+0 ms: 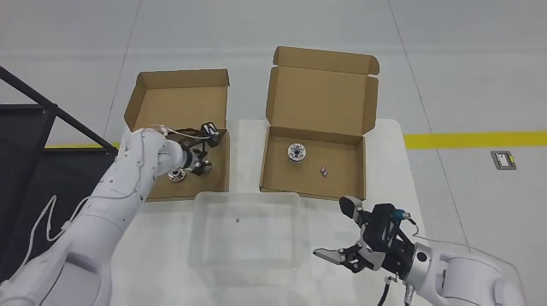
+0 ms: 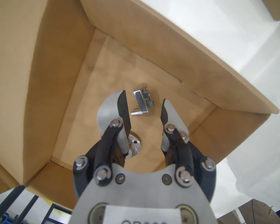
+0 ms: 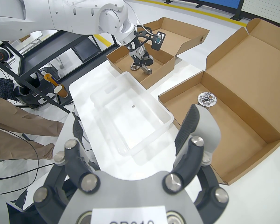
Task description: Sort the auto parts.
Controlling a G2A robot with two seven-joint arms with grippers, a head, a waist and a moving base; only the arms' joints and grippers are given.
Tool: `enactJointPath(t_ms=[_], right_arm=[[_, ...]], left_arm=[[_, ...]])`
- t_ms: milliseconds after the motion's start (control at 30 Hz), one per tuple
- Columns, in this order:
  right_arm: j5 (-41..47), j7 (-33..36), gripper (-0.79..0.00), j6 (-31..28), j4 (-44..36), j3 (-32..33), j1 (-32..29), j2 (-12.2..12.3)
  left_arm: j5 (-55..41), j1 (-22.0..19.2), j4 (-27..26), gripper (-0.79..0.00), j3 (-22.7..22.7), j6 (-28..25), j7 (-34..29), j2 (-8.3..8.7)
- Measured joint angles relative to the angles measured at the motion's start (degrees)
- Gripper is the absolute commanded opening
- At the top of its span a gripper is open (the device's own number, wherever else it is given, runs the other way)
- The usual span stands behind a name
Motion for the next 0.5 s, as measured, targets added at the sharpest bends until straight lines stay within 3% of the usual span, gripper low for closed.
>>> enactJointPath(t_ms=[167,367,433,500], right_arm=[[0.0,0.0,0.0,0.0,0.0,0.0,0.0,0.0],[0.0,0.0,0.0,0.0,0.0,0.0,0.0,0.0],[0.0,0.0,0.0,0.0,0.0,0.0,0.0,0.0],[0.0,0.0,0.0,0.0,0.0,0.0,0.0,0.0]], left_arm=[[-0.17,0.1,-1.34,-0.394,-2.47,-1.94,1.6,1.16],[-2.19,2.48,-7.01,-0.354,-8.02,-4.25,1.98,4.37],[-4.14,4.54,-10.35,-0.283,-10.83,-4.94,1.66,5.86],[-5.7,7.33,-14.65,-0.129,-13.81,-4.59,0.54,7.45]])
